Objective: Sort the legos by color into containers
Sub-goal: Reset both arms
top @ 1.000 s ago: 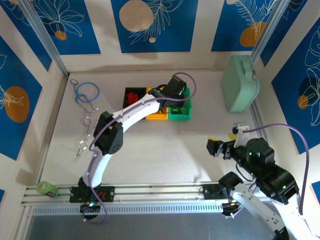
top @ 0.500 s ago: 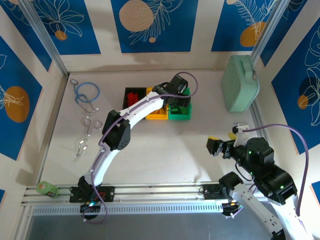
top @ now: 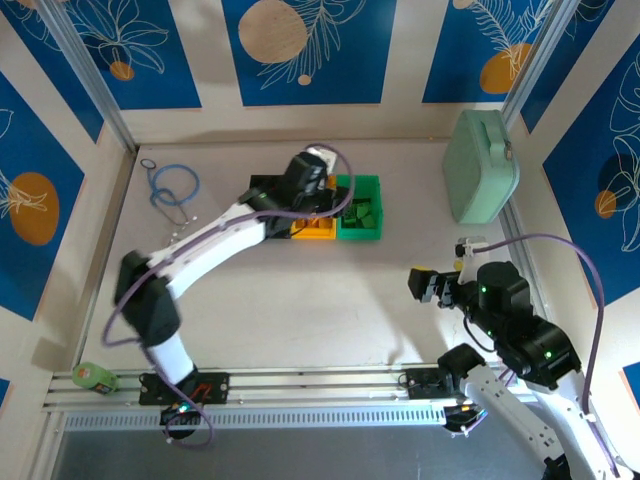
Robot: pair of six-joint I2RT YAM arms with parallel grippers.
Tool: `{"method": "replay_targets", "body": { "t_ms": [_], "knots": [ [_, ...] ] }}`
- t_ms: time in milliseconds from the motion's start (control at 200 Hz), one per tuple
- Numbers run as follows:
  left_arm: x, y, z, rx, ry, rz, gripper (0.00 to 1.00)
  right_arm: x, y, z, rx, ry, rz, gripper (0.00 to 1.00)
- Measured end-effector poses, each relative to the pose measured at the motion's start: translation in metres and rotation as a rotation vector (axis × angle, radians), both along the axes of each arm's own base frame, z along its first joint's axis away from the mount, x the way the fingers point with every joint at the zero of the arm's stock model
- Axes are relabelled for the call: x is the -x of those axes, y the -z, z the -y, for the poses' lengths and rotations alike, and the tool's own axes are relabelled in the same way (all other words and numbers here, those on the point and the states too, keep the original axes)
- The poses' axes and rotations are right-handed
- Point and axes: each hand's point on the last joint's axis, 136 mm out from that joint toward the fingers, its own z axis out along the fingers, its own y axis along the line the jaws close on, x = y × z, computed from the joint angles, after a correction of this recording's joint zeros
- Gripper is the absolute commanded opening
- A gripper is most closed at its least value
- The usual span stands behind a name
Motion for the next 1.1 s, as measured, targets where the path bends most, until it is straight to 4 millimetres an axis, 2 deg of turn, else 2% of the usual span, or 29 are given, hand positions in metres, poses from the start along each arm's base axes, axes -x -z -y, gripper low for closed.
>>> {"method": "replay_targets", "body": {
  "t_ms": [90,155,250,375,530,785,946,1101],
  "knots": [
    [0.022,-0.022,-0.038,0.016,-0.049,0.101,0.86,-0.006,0.015,0.004,0.020,0.040,-0.016,0.99],
    [0.037,-0.023,-0.066,0.008,-0.092,0.157,0.88,-0.010,0.027,0.005,0.026,0.051,-0.016,0.99],
    [0.057,-0.010,-0.105,-0.037,-0.153,0.207,0.89,-0.011,0.036,0.004,0.014,0.050,0.004,0.99],
    [0.080,0.009,-0.150,-0.105,-0.221,0.267,0.90,-0.018,0.029,0.000,-0.010,0.047,0.048,0.99],
    [0.104,0.016,-0.197,-0.138,-0.304,0.371,0.98,-0.030,0.031,-0.003,0.010,0.055,0.058,0.99],
    [0.121,0.036,-0.250,-0.229,-0.480,0.429,1.00,-0.047,0.073,0.007,0.132,0.111,0.059,0.99],
    [0.127,0.069,-0.274,-0.356,-0.564,0.403,1.00,-0.060,0.089,0.020,0.201,0.192,0.108,0.99],
    [0.132,0.095,-0.289,-0.454,-0.595,0.415,1.00,-0.066,0.130,0.031,0.275,0.228,0.109,0.99]
  ]
}}
